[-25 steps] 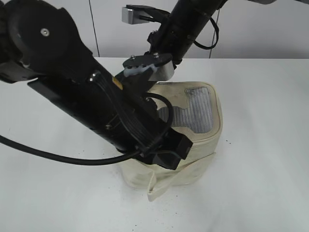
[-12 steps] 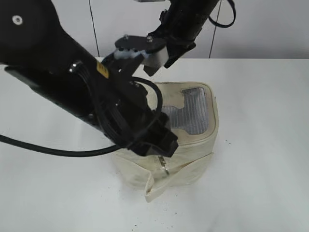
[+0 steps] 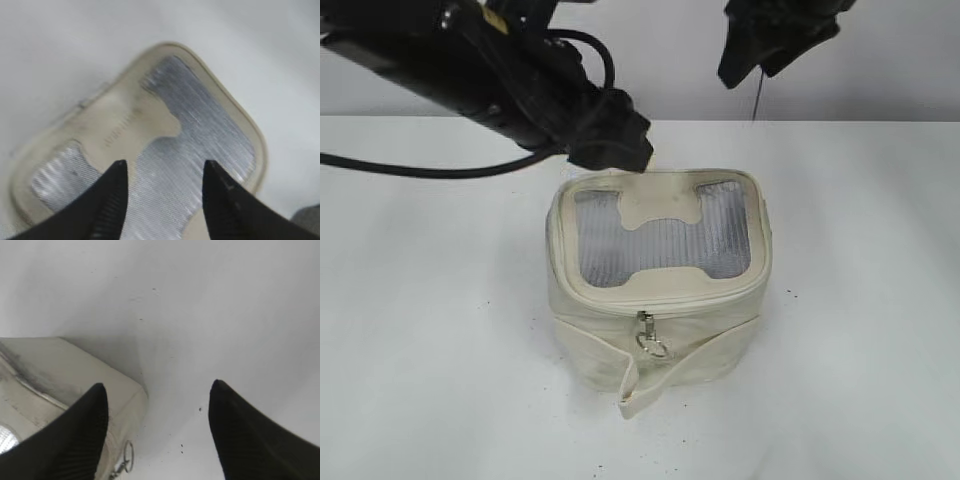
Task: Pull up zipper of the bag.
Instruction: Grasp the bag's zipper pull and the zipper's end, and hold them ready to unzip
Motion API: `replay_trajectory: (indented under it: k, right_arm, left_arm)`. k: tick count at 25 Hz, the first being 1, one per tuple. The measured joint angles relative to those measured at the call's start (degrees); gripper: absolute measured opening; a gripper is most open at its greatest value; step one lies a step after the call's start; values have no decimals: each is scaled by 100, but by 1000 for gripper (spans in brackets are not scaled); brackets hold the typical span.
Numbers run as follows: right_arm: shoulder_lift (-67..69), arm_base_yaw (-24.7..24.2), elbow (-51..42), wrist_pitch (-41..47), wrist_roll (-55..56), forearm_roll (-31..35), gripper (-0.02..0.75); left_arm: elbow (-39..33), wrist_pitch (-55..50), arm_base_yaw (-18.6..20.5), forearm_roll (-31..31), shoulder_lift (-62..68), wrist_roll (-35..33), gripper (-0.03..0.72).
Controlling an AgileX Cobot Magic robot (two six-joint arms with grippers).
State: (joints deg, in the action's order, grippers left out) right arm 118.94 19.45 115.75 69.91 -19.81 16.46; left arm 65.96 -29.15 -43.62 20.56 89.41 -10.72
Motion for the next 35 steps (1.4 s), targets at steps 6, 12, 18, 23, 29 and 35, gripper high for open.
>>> replay_trajectory:
  k: [6, 12, 18, 23, 29, 35]
  right_arm:
    - [-414, -764, -471, -5, 83, 0, 472]
    - [-963, -1201, -1542, -10, 23, 31, 438]
    - [-1542, -1267, -2834, -10, -362, 112, 433]
    - [-1970, -1461, -3767, -346, -611, 273, 430]
    - [-2090, -1496, -4826, -1022, -1007, 815, 429]
    - [-2097, -1496, -5653, -2000, -1929, 1502, 429]
  left_arm:
    - [824, -365, 565, -25, 546, -515, 379]
    - [1797, -968, 626, 5, 1355, -1130, 381]
    - [2832, -1834, 626, 30, 2308, -1483, 381]
    - [3567, -2413, 632, 360, 2881, -1804, 381]
    - [3951, -2712, 632, 664, 3274, -1925, 379]
    - [4002, -2940, 636, 796, 3360, -1978, 122]
